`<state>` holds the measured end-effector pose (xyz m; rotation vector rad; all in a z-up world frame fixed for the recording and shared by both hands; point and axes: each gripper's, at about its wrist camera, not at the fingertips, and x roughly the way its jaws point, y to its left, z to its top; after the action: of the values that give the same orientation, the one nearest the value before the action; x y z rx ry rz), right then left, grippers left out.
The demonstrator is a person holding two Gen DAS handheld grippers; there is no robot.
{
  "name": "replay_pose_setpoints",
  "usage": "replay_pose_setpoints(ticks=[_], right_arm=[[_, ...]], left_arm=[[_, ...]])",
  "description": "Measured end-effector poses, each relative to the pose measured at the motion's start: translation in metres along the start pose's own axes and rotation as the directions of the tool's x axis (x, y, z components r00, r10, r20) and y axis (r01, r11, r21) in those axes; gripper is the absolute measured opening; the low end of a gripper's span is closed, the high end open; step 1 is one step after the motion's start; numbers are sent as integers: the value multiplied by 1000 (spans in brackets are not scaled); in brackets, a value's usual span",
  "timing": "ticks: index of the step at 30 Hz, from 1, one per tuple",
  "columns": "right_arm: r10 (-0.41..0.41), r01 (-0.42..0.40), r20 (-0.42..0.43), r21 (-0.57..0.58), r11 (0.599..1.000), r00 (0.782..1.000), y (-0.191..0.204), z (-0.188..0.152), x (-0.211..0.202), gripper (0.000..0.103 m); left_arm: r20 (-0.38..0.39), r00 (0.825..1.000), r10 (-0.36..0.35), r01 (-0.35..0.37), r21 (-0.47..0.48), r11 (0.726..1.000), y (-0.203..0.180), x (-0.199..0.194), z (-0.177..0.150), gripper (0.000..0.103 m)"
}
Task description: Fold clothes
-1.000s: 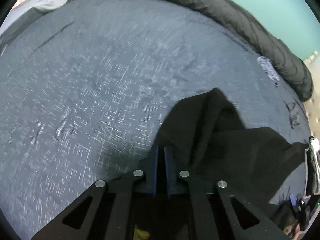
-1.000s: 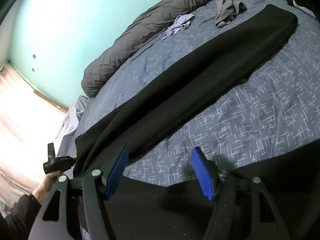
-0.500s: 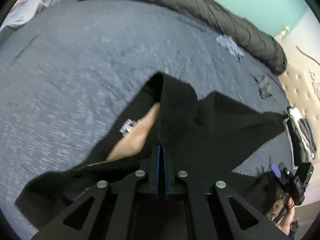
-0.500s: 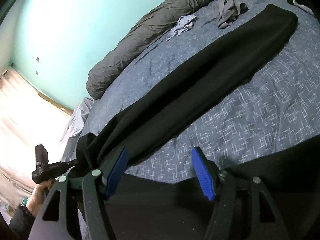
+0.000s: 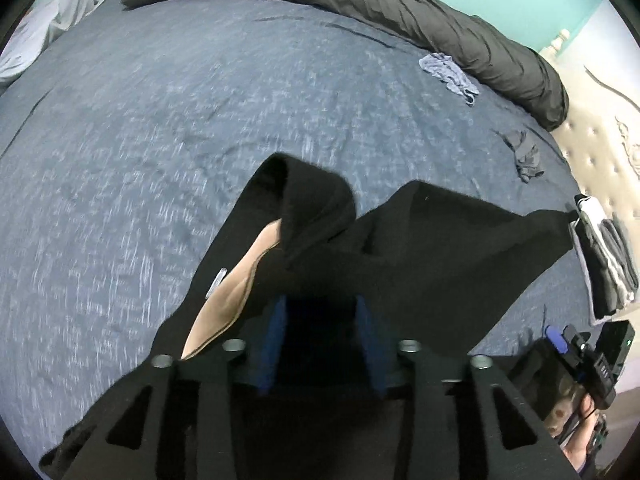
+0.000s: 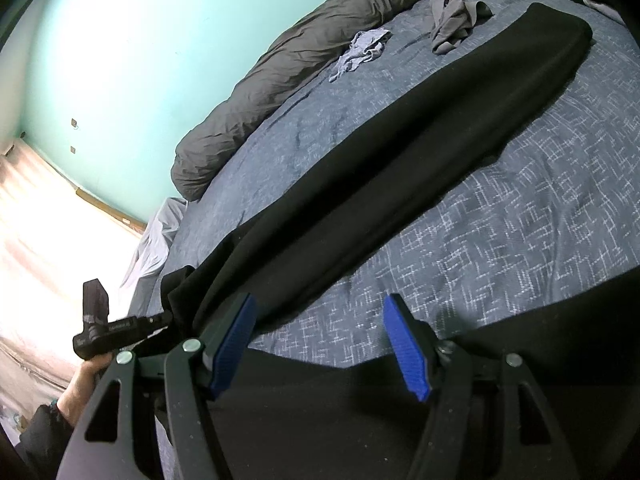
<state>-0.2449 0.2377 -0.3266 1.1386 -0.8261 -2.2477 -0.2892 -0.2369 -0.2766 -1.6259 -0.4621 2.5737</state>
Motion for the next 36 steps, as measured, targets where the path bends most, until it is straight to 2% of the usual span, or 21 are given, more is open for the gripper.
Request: replay_pose_setpoints(ticks=[7,11,16,28,31,36], right_arm=[[1,-1,-10,4,1000,1000,-3,0,1,68],[0,0,-4,11,1000,1000,-5,2,-1,68],[-1,1,-2,22,1000,1000,-8,3,-1,68],[-2,2,-5,23,1000,1000,-9,3,-1,68],[-3,3,-5,24,1000,1000,-10,4,-1,68],[-5,6,-6,30,1000,1000,-12,5,-1,68]], left_arm=[[40,999,-35,37,-57,998,7,-1,25,48],[39,999,-36,39,-79,996,11,-2,25,48],[52,997,53,-48,-84,995,19,-9,21,48],[75,994,74,-64,-121,991,34,-14,33,50],[65,995,70,-61,-130,990,40,-7,41,55],[48,997,57,-50,-138,989,49,7,59,56]])
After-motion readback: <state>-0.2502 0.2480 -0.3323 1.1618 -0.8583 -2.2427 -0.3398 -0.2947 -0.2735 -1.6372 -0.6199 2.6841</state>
